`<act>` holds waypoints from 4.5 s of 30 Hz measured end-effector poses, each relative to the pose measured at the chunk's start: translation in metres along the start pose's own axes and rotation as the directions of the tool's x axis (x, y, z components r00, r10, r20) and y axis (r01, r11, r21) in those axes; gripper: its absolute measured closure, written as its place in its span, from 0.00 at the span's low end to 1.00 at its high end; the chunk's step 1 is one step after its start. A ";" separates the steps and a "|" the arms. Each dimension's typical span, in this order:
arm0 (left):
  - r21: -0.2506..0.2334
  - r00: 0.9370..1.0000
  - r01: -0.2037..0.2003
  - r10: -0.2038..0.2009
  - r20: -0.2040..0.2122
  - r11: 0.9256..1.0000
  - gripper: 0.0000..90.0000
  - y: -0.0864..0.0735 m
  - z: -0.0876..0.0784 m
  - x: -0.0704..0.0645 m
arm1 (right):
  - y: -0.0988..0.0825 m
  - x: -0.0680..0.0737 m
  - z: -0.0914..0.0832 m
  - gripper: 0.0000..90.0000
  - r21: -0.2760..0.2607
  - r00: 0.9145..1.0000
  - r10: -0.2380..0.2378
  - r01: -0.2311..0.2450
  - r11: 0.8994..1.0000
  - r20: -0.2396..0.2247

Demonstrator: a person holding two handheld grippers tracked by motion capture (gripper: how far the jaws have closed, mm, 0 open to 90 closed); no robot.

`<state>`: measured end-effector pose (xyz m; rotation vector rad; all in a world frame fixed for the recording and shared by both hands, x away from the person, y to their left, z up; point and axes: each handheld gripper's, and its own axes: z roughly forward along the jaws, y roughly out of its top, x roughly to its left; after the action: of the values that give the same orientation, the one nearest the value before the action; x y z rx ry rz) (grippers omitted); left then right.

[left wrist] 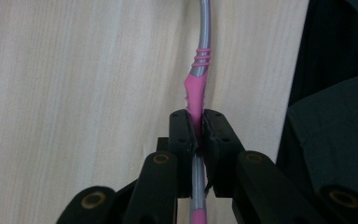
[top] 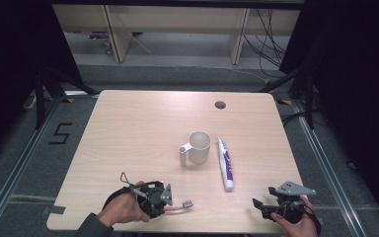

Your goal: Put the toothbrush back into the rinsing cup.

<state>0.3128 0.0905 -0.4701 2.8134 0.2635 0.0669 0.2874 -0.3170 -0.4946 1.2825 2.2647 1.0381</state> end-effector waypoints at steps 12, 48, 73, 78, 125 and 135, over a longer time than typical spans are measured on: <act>-0.116 0.999 0.053 -0.054 -0.006 0.992 0.91 -0.007 -0.021 0.003 | 0.000 0.000 0.000 0.27 0.008 1.000 0.019 -0.019 1.000 -0.013; -0.701 0.892 0.213 -0.428 -0.145 0.681 0.91 -0.012 -0.055 0.048 | -0.001 0.000 0.001 0.26 0.005 0.999 0.045 -0.045 0.999 -0.007; -0.871 0.813 0.184 -0.569 -0.126 0.455 0.91 -0.008 -0.052 0.074 | 0.000 -0.003 0.000 0.27 -0.005 1.000 0.004 -0.004 1.000 0.002; -0.898 0.813 0.158 -0.570 -0.119 0.412 0.91 0.006 -0.055 0.074 | 0.000 -0.002 0.000 0.27 0.003 1.000 0.011 -0.011 1.000 0.001; -0.919 0.833 0.076 -0.531 -0.155 0.388 0.91 0.040 -0.015 0.093 | -0.001 -0.001 0.001 0.26 0.014 0.999 0.038 -0.037 0.999 -0.026; -0.901 0.846 0.077 -0.506 -0.168 0.428 0.91 0.031 -0.009 0.090 | -0.001 -0.001 0.002 0.26 0.009 1.000 0.018 -0.018 1.000 -0.019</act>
<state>0.4055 0.0811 -0.4506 1.6244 0.6285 0.5701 0.2887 -0.3176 -0.4969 1.3042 2.2785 1.0519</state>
